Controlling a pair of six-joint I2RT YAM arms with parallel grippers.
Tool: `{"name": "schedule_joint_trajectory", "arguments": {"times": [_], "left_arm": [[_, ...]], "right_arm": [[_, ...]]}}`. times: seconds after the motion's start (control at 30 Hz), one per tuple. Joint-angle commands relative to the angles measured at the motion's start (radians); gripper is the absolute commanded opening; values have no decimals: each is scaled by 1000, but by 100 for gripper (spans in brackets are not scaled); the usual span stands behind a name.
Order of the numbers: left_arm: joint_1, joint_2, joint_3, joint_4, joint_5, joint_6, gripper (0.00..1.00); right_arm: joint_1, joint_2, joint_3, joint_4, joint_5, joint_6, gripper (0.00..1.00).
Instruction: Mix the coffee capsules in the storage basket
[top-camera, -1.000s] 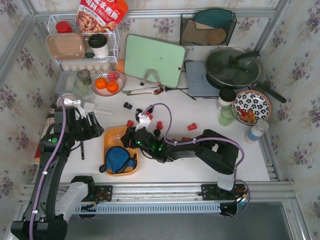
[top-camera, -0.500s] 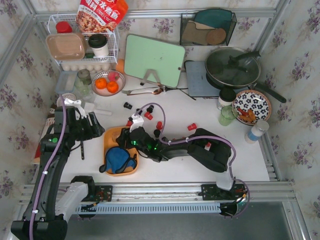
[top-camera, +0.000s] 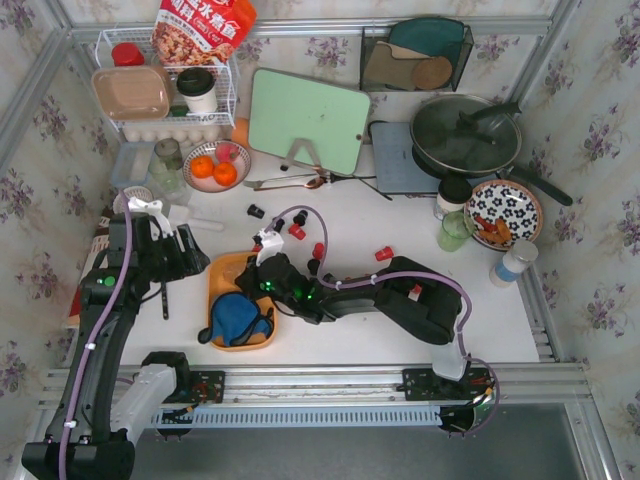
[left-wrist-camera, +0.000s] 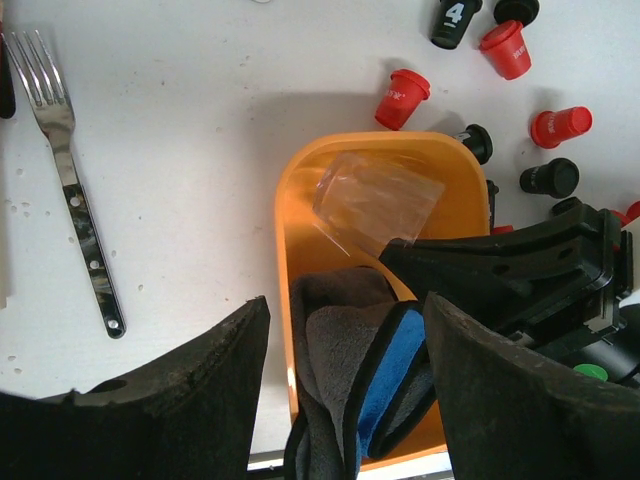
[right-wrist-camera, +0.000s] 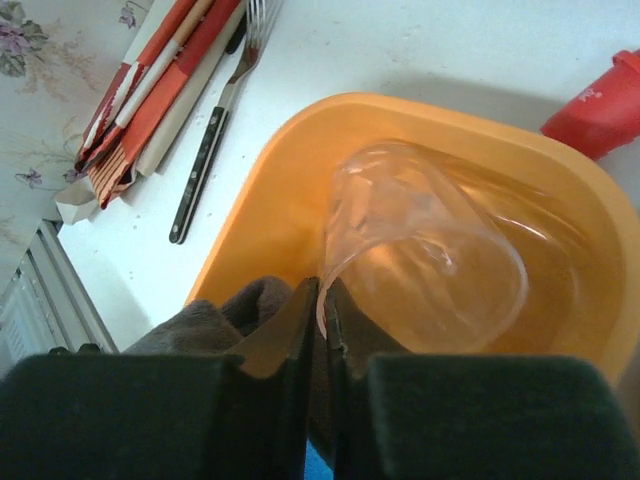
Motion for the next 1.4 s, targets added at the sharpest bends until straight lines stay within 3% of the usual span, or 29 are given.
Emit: {"name": "schedule_joint_trajectory", "arguments": {"times": [0.0,0.03,0.5,0.93,1.1,1.37], "left_arm": [[1,-3,-3,19,12,-8,66],[1,-3,-3,19,12,-7,66],[1,-11,-5,19,12,-6,66],[1,-10,-5,22,21,-9,66],[1,-7,-5,22,25,-9,66],[1,2,-5,25,32,-11,66]], "right_arm": [[0,-10,13,12,2,-32,4],[1,-13,15,10,0,-38,0],[1,-159,62,-176,25,-224,0],[-29,-384,79,-465,472,-617,0],[-197,-387,137,-635,545,-688,0],[-562,-240,273,-909,396,-705,0]]}}
